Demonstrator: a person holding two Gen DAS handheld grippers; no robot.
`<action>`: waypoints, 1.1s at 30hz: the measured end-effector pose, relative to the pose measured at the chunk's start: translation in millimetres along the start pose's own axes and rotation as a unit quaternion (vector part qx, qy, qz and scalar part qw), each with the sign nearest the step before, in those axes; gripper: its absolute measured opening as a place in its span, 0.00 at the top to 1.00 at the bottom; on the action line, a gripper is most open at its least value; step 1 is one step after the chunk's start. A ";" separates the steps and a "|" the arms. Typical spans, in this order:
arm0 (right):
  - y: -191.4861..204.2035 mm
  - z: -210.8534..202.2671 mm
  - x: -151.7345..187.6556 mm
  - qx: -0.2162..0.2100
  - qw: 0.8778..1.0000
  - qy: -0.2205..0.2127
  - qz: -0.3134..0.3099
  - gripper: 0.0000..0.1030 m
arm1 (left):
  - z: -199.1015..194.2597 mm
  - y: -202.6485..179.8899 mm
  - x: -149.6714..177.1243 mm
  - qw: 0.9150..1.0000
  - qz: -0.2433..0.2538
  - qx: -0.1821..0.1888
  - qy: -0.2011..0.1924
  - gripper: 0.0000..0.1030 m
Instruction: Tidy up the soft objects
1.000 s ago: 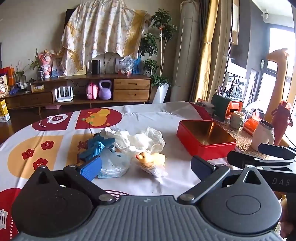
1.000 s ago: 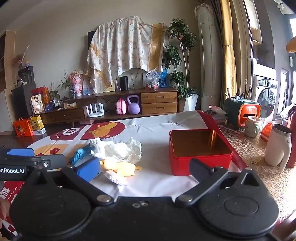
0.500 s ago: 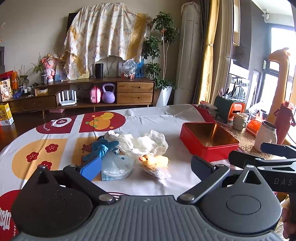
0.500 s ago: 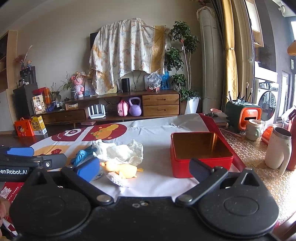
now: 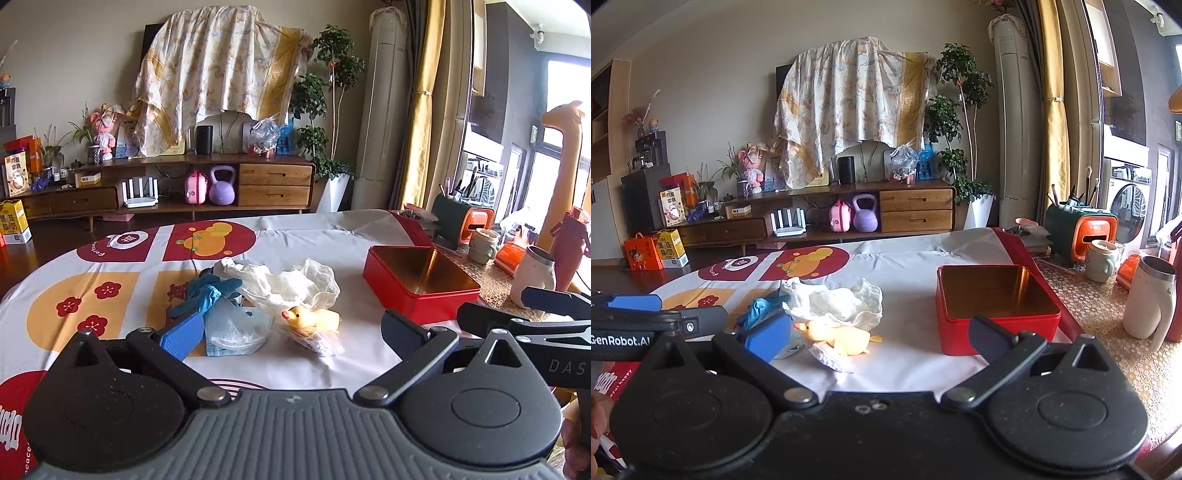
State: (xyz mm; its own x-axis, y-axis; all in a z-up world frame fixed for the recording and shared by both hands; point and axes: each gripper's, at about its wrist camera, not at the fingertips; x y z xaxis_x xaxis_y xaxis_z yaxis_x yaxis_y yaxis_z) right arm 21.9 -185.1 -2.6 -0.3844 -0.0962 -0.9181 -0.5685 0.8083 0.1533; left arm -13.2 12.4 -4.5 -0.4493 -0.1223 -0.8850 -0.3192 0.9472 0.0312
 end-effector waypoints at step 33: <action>11.3 0.6 1.2 -0.006 1.000 0.001 -0.003 0.00 | 5.3 3.5 6.4 1.000 -0.014 0.012 0.022 0.00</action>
State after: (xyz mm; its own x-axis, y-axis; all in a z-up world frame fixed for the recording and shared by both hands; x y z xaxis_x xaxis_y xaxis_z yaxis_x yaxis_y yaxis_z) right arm 15.5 -175.7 -2.2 -0.3820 -0.1025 -0.9185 -0.5796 0.8007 0.1516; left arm -12.8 16.5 -12.5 -0.4769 -0.1611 -0.8641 -0.3128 0.9498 -0.0045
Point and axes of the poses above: each gripper's, at about its wrist camera, not at the fingertips, and z roughly the way its jaws point, y to its left, x to its underside, and after that the axes turned 15 degrees about -x, right-handed
